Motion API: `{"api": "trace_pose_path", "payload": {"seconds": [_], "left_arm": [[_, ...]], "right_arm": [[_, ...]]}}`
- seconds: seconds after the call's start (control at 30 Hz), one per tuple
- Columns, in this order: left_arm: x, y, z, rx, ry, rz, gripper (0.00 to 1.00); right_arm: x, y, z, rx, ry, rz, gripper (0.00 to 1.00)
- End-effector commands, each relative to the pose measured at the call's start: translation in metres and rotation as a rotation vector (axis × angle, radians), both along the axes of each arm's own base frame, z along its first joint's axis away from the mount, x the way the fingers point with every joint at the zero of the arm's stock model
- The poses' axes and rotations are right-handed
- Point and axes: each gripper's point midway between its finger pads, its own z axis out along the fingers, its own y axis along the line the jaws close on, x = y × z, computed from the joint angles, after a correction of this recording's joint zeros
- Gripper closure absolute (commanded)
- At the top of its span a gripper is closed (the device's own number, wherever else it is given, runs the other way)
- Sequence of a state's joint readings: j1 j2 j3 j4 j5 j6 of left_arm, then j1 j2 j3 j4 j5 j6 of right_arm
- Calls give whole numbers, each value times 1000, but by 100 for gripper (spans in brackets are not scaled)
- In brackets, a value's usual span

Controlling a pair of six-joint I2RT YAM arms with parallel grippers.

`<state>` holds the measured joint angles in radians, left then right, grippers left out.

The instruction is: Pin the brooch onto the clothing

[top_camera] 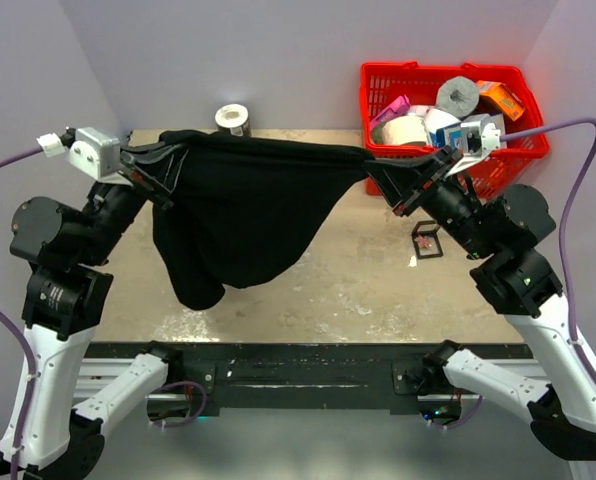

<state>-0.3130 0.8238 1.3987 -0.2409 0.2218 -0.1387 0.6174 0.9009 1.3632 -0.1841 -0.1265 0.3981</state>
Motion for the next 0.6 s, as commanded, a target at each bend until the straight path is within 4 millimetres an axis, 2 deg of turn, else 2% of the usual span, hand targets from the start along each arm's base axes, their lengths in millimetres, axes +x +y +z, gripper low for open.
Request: {"api": "trace_pose_path", "payload": {"seconds": [0.0, 0.03, 0.07, 0.1, 0.13, 0.17, 0.2, 0.23, 0.27, 0.3, 0.33, 0.37, 0.4, 0.43, 0.47, 0.5, 0.53, 0.57], "left_arm": [[39, 13, -4, 19, 52, 126, 100], [52, 12, -12, 36, 78, 143, 100], [67, 11, -28, 74, 108, 162, 100], [96, 7, -53, 116, 172, 186, 100], [114, 7, -71, 158, 210, 203, 100], [132, 12, -88, 177, 260, 229, 100], [162, 9, -130, 222, 375, 220, 89], [176, 14, -153, 237, 448, 236, 77], [185, 13, -161, 251, 488, 235, 63], [195, 7, -200, 293, 605, 209, 42], [195, -1, -210, 297, 635, 169, 38], [191, -10, -227, 307, 666, 128, 35], [186, -21, -221, 293, 619, 84, 30], [177, -35, -224, 295, 602, 42, 27], [164, -41, -250, 311, 632, 3, 23], [151, -49, -239, 296, 577, -47, 22], [140, -56, -246, 298, 582, -78, 20], [127, -55, -274, 311, 633, -95, 20]], "right_arm": [[2, -8, 11, 21, -34, -37, 100], [6, -5, 10, 34, -29, -36, 100], [13, -1, -2, 33, -2, -37, 100], [17, 4, -9, 52, 28, -22, 100], [23, 11, -12, 67, 29, -10, 100], [32, 19, -34, 55, 72, -3, 100], [39, 25, -49, 53, 113, 1, 100], [47, 29, -58, 54, 130, -7, 100], [64, 38, -93, 13, 203, -23, 100], [72, 40, -111, -2, 243, -43, 100], [82, 39, -129, -18, 279, -81, 100], [92, 44, -164, -64, 345, -100, 100], [96, 44, -179, -79, 374, -113, 100], [100, 46, -190, -85, 386, -119, 100], [102, 46, -210, -102, 418, -127, 100], [104, 49, -221, -110, 440, -127, 100], [106, 50, -226, -109, 443, -127, 100], [106, 51, -233, -113, 457, -128, 100]]}}
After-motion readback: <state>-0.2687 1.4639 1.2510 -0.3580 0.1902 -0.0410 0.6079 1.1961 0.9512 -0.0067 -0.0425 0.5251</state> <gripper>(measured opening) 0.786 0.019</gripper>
